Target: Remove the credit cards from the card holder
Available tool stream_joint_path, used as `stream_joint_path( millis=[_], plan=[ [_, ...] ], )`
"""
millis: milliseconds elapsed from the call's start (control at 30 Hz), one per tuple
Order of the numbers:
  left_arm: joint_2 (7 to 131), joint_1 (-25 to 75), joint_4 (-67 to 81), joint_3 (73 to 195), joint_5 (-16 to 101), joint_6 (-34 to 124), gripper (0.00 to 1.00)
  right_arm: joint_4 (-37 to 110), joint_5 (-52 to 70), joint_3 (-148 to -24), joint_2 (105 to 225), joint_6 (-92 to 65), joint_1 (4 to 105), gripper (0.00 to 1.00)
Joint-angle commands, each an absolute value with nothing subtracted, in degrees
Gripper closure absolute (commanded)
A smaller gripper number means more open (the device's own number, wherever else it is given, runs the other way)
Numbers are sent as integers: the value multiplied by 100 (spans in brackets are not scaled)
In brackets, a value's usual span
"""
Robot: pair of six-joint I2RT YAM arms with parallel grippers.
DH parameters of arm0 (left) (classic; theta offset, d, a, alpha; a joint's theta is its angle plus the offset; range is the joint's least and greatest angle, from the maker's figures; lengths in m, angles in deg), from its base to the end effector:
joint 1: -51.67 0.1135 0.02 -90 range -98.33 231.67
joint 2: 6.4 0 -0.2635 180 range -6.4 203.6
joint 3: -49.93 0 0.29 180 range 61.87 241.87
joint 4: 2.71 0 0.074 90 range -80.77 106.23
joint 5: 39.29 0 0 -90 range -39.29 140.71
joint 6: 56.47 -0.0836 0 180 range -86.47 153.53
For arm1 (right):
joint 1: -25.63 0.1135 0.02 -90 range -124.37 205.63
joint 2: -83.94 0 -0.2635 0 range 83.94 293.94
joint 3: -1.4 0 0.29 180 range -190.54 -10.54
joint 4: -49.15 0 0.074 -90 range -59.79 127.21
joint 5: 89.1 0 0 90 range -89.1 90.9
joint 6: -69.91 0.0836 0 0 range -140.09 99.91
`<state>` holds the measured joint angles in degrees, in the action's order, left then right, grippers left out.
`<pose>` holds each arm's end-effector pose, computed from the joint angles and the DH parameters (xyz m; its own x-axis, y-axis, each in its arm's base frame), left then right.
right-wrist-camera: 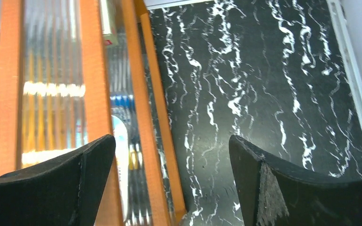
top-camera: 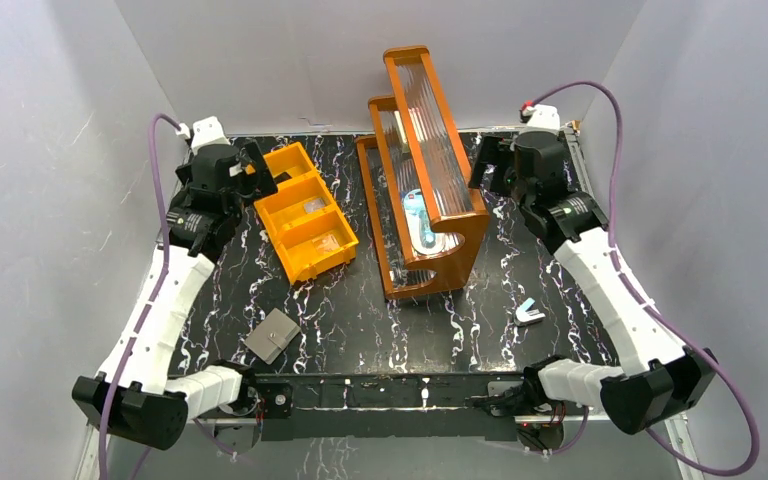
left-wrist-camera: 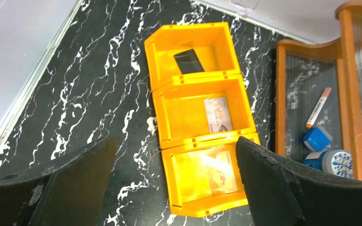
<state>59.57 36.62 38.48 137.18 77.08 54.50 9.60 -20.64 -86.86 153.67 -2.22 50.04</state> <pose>0.3215 -0.0480 0.4087 -0.2460 -0.2659 -0.9321 -0.2770 0.9408 -0.1952 0.3272 0.1148 0.3984 -0.3331 0.1623 -0.9288 0.0314 0.9864 0.1611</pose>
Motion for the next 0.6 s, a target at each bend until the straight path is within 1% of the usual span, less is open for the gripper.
stream_joint_path(
  millis=[0,100,333,400,467,567],
  plan=[
    [5481,3912,3460,13178,7319,5434,2,712,-1869,-8409,14821,56,4593,2],
    [5213,4066,3288,12750,6800,5396,2,519,-1887,-8105,14412,280,4310,2],
    [4635,4389,2483,11734,4928,5910,2,-88,-2126,-7419,13490,779,3766,2],
    [4570,4455,2134,11411,4245,6032,2,-212,-1911,-7191,13301,979,3665,2],
    [4617,4504,1465,11010,3474,6488,2,-310,-1598,-6905,13126,1212,3579,2],
    [4942,4464,810,10680,2412,7022,2,-371,-1171,-6365,12916,1609,3489,2]
  ],
)
